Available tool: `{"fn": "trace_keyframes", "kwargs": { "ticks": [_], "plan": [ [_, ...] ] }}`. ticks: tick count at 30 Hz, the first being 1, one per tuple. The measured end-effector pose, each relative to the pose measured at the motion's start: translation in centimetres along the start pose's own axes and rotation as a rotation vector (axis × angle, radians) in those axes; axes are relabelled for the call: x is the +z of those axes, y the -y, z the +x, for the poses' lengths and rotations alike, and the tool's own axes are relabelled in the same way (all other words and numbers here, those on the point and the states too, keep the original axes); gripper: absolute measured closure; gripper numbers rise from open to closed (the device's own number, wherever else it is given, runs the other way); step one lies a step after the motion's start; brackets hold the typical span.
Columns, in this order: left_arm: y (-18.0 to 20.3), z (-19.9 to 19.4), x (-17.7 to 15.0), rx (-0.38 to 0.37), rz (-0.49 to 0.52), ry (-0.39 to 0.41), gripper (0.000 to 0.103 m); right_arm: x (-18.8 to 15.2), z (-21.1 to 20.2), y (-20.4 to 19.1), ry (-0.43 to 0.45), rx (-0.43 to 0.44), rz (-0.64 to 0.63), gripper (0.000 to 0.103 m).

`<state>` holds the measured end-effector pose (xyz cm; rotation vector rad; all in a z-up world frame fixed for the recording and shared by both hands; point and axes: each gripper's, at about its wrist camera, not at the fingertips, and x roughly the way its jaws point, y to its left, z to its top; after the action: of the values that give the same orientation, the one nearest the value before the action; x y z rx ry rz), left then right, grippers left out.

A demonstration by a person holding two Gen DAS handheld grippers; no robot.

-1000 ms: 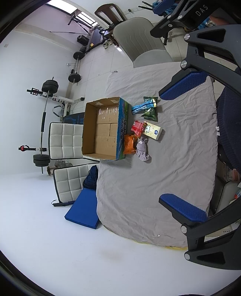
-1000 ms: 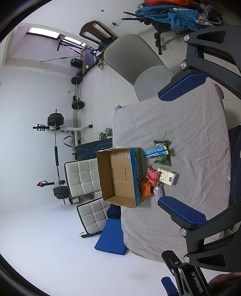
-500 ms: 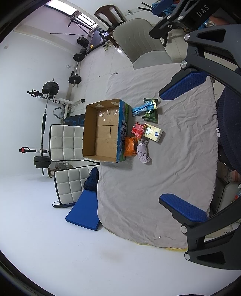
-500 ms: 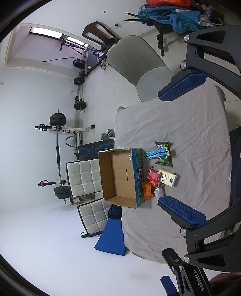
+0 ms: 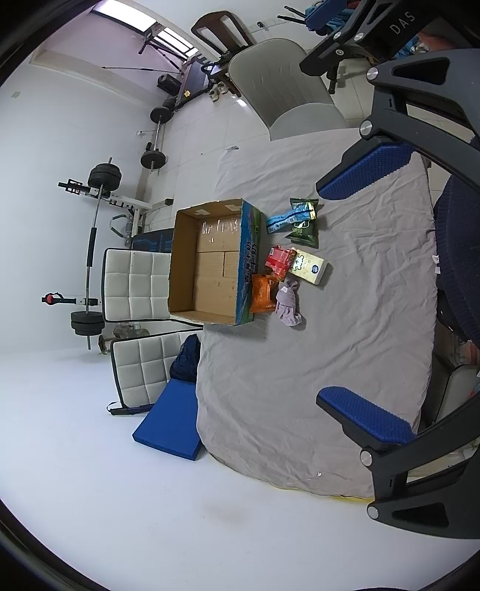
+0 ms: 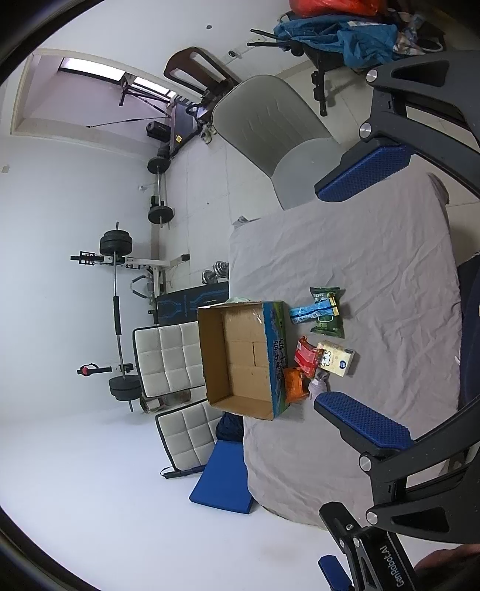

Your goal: Organize soft objects

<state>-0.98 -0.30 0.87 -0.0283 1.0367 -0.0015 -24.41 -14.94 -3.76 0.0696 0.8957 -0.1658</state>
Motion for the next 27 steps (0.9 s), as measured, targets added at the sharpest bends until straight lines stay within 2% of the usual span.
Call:
{"fn": "trace_keyframes", "kwargs": {
  "ticks": [27],
  "plan": [
    [0.08, -0.22, -0.42, -0.008, -0.004, -0.003, 0.0, -0.02, -0.68, -0.01, 0.005, 0.001, -0.001, 0.0]
  ]
}}
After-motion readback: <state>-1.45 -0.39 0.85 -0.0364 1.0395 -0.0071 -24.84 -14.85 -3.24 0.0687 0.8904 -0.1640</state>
